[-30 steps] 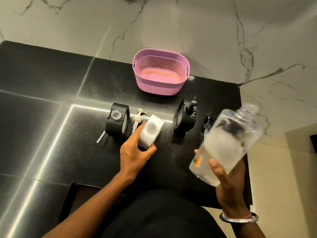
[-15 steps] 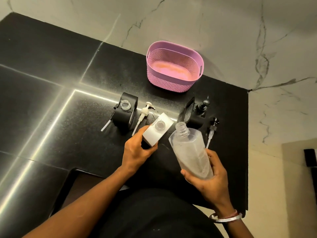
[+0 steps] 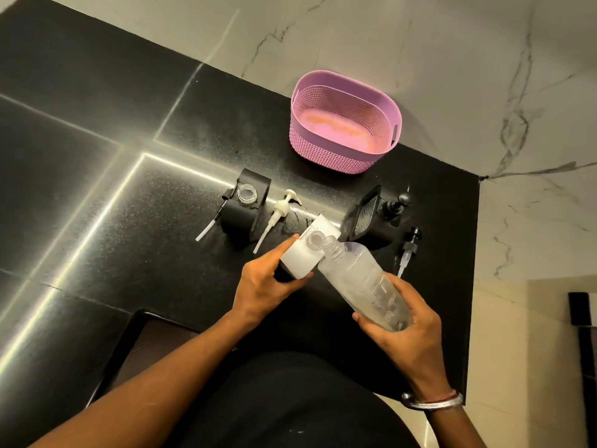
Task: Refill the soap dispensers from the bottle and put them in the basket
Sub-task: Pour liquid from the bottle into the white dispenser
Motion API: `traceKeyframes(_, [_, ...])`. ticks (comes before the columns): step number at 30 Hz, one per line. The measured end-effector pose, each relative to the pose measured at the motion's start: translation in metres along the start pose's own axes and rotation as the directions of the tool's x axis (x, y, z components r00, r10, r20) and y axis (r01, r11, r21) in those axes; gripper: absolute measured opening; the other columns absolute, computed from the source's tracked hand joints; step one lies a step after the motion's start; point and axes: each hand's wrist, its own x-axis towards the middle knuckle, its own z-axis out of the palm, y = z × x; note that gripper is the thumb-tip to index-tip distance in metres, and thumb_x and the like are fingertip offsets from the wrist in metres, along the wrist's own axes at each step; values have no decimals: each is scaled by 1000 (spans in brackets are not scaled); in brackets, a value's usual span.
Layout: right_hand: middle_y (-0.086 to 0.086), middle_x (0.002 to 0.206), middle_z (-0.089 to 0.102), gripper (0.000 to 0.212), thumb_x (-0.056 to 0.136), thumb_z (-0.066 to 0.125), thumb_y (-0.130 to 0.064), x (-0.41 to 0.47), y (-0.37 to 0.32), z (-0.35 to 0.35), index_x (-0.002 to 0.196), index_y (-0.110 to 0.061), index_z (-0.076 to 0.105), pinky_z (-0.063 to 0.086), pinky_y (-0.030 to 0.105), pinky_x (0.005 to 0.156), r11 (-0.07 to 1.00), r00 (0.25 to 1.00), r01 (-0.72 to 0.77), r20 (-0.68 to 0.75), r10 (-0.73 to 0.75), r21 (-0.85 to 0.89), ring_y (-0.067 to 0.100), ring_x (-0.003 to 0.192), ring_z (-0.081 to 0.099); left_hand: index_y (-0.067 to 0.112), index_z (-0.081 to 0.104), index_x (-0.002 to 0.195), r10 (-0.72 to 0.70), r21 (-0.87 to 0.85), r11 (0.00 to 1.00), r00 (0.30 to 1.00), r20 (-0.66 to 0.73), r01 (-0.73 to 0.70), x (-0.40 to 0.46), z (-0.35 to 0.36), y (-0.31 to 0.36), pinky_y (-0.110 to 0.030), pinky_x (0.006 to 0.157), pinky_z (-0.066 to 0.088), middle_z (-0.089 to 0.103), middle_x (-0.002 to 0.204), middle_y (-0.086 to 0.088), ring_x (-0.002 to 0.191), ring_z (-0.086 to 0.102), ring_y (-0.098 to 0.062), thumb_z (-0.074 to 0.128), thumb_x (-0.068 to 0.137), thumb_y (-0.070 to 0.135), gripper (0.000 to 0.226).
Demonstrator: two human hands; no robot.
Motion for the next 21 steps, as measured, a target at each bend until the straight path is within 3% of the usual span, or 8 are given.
traceKeyframes(7, [-13,130,64,83,68,97,-35,2,-7,-6,141,-23,60,59,17,85,998,1000,10,7,-10,-65,6,121,63,8,60,148,8,-5,1000,1000,4,-7,-1,1,-5,-40,104,59,66,146,2,130,66,-8,95,82,27,77])
traceKeyframes(13, [-10,131,62,89,71,90,-50,1,-16,-15,148,-26,54,56,9,81,979,1000,13,26,-8,-205,-1,119,60,8,60,148,17,9,1000,1000,10,-17,-1,2,-7,-40,103,59,66,147,1,130,66,-9,94,82,27,77])
traceKeyframes(21, [-8,128,61,98,73,81,-63,-1,-24,-22,158,-32,43,60,15,73,942,998,30,57,-11,-334,10,108,63,7,59,149,15,18,1000,1000,21,-16,-1,1,-6,-40,102,60,66,146,0,130,66,-10,93,82,27,78])
